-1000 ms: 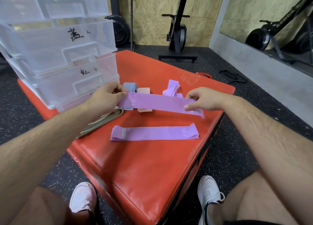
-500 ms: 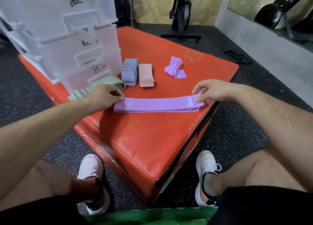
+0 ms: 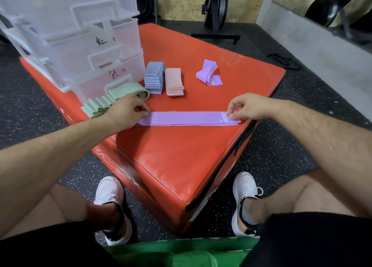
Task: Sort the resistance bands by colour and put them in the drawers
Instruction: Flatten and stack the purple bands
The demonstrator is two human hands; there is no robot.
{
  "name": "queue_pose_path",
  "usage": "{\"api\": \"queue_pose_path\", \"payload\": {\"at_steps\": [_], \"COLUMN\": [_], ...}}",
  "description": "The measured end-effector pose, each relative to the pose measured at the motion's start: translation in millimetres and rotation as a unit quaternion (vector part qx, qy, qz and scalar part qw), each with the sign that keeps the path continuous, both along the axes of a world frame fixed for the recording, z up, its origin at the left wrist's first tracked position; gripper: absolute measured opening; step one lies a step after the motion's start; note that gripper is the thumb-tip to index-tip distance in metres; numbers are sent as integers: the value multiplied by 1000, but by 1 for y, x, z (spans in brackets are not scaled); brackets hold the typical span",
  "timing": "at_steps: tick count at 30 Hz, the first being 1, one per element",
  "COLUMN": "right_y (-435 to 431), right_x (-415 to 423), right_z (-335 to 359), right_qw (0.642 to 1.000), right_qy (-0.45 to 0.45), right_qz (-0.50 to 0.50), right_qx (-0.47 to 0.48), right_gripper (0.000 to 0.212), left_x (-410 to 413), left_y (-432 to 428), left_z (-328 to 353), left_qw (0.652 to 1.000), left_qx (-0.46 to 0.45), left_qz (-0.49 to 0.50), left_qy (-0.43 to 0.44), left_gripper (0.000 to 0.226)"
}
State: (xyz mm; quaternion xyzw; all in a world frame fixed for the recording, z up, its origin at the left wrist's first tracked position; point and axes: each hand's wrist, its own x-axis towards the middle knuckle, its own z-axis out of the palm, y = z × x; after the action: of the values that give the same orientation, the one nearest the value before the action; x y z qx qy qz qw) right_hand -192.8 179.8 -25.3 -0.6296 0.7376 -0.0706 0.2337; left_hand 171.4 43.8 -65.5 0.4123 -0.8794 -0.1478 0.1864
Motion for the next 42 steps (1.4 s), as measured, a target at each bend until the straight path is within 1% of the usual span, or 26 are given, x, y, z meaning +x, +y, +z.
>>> {"api": "queue_pose_path", "payload": {"at_steps": [3,6,10,15,17,19,22,24,27,29,31,32,34,38,42], "right_y": [-2,-8,-29,-64,-80,-97,-124,-138,-150,-155,-158,-158,-155,-144,-121], "right_x": [0,1,5,15,17,17,13,11,7,4,2,2,5,7,12], "right_z": [0,5,15,15,11,4,-8,-11,-13,-15,-14,-12,-3,15,32], "right_qw": [999,998,994,992,990,988,988,988,992,994,993,988,974,952,925], "right_qy": [34,62,78,85,106,136,141,141,95,65,-10,-62,-148,-214,-294], "right_qz": [14,32,31,28,33,25,-2,-20,-54,-65,-84,-96,-121,-159,-159], "right_qx": [1,-6,-64,-87,-82,-64,-57,-66,-58,-53,-83,-101,-124,-153,-180], "right_gripper": [5,3,6,6,12,20,27,29,27,23,24,26,28,50,51], "left_x": [-2,-10,-36,-91,-114,-135,-161,-176,-190,-194,-197,-197,-196,-190,-181], "left_y": [2,3,1,-11,-19,-27,-37,-44,-51,-53,-57,-60,-62,-58,-40], "left_z": [4,9,16,26,27,29,29,29,34,36,36,35,35,41,50], "left_qw": [1000,1000,998,997,996,996,996,997,996,995,994,994,994,989,982], "left_qx": [-11,-27,-45,-5,9,-2,-29,-25,16,44,53,54,60,80,100], "left_qz": [-4,2,1,9,-6,-18,-33,-26,-27,-33,-29,-23,-8,-3,-5], "left_qy": [-10,3,37,71,86,85,76,75,81,85,88,90,94,122,159], "left_gripper": [10,12,8,7,6,7,11,14,19,28,20,17,18,25,30]}}
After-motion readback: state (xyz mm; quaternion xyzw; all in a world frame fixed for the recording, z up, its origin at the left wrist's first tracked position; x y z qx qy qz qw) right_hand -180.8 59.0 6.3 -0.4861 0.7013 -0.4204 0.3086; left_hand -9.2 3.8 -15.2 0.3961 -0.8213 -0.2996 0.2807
